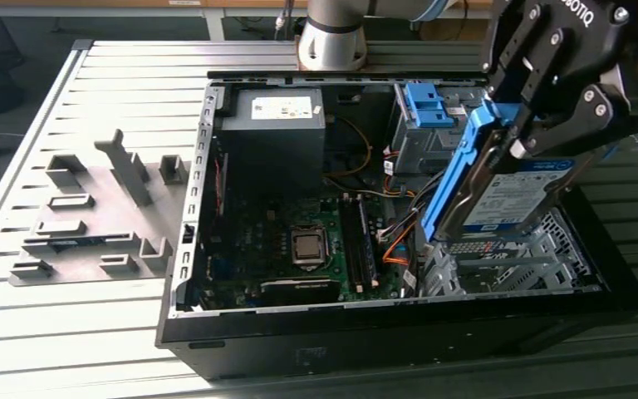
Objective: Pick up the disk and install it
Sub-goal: 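Insert the disk into the insertion slot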
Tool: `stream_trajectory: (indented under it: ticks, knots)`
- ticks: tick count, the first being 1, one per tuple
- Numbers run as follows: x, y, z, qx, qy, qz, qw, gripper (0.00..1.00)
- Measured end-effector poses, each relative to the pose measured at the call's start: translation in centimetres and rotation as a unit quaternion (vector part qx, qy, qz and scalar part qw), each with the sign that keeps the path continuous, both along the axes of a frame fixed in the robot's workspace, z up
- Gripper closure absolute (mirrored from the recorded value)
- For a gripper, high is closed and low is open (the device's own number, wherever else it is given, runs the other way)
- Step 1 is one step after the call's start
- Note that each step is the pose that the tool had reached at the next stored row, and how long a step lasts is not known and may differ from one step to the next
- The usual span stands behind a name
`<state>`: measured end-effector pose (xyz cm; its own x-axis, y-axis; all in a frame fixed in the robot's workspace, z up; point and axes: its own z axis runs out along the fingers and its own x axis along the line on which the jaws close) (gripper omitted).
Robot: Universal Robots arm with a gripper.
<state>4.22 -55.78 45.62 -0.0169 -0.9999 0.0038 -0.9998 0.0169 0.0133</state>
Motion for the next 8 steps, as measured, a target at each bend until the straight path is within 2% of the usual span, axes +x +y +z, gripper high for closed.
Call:
stream_trajectory:
  ticks: [4,8]
  knots:
    - [0.91,-0.04,-0.16,-0.0002,0.0,0.0,1.0,0.63]
    - [0.93,-0.05,-0.18,-0.0001,0.0,0.0,1.0,0.63]
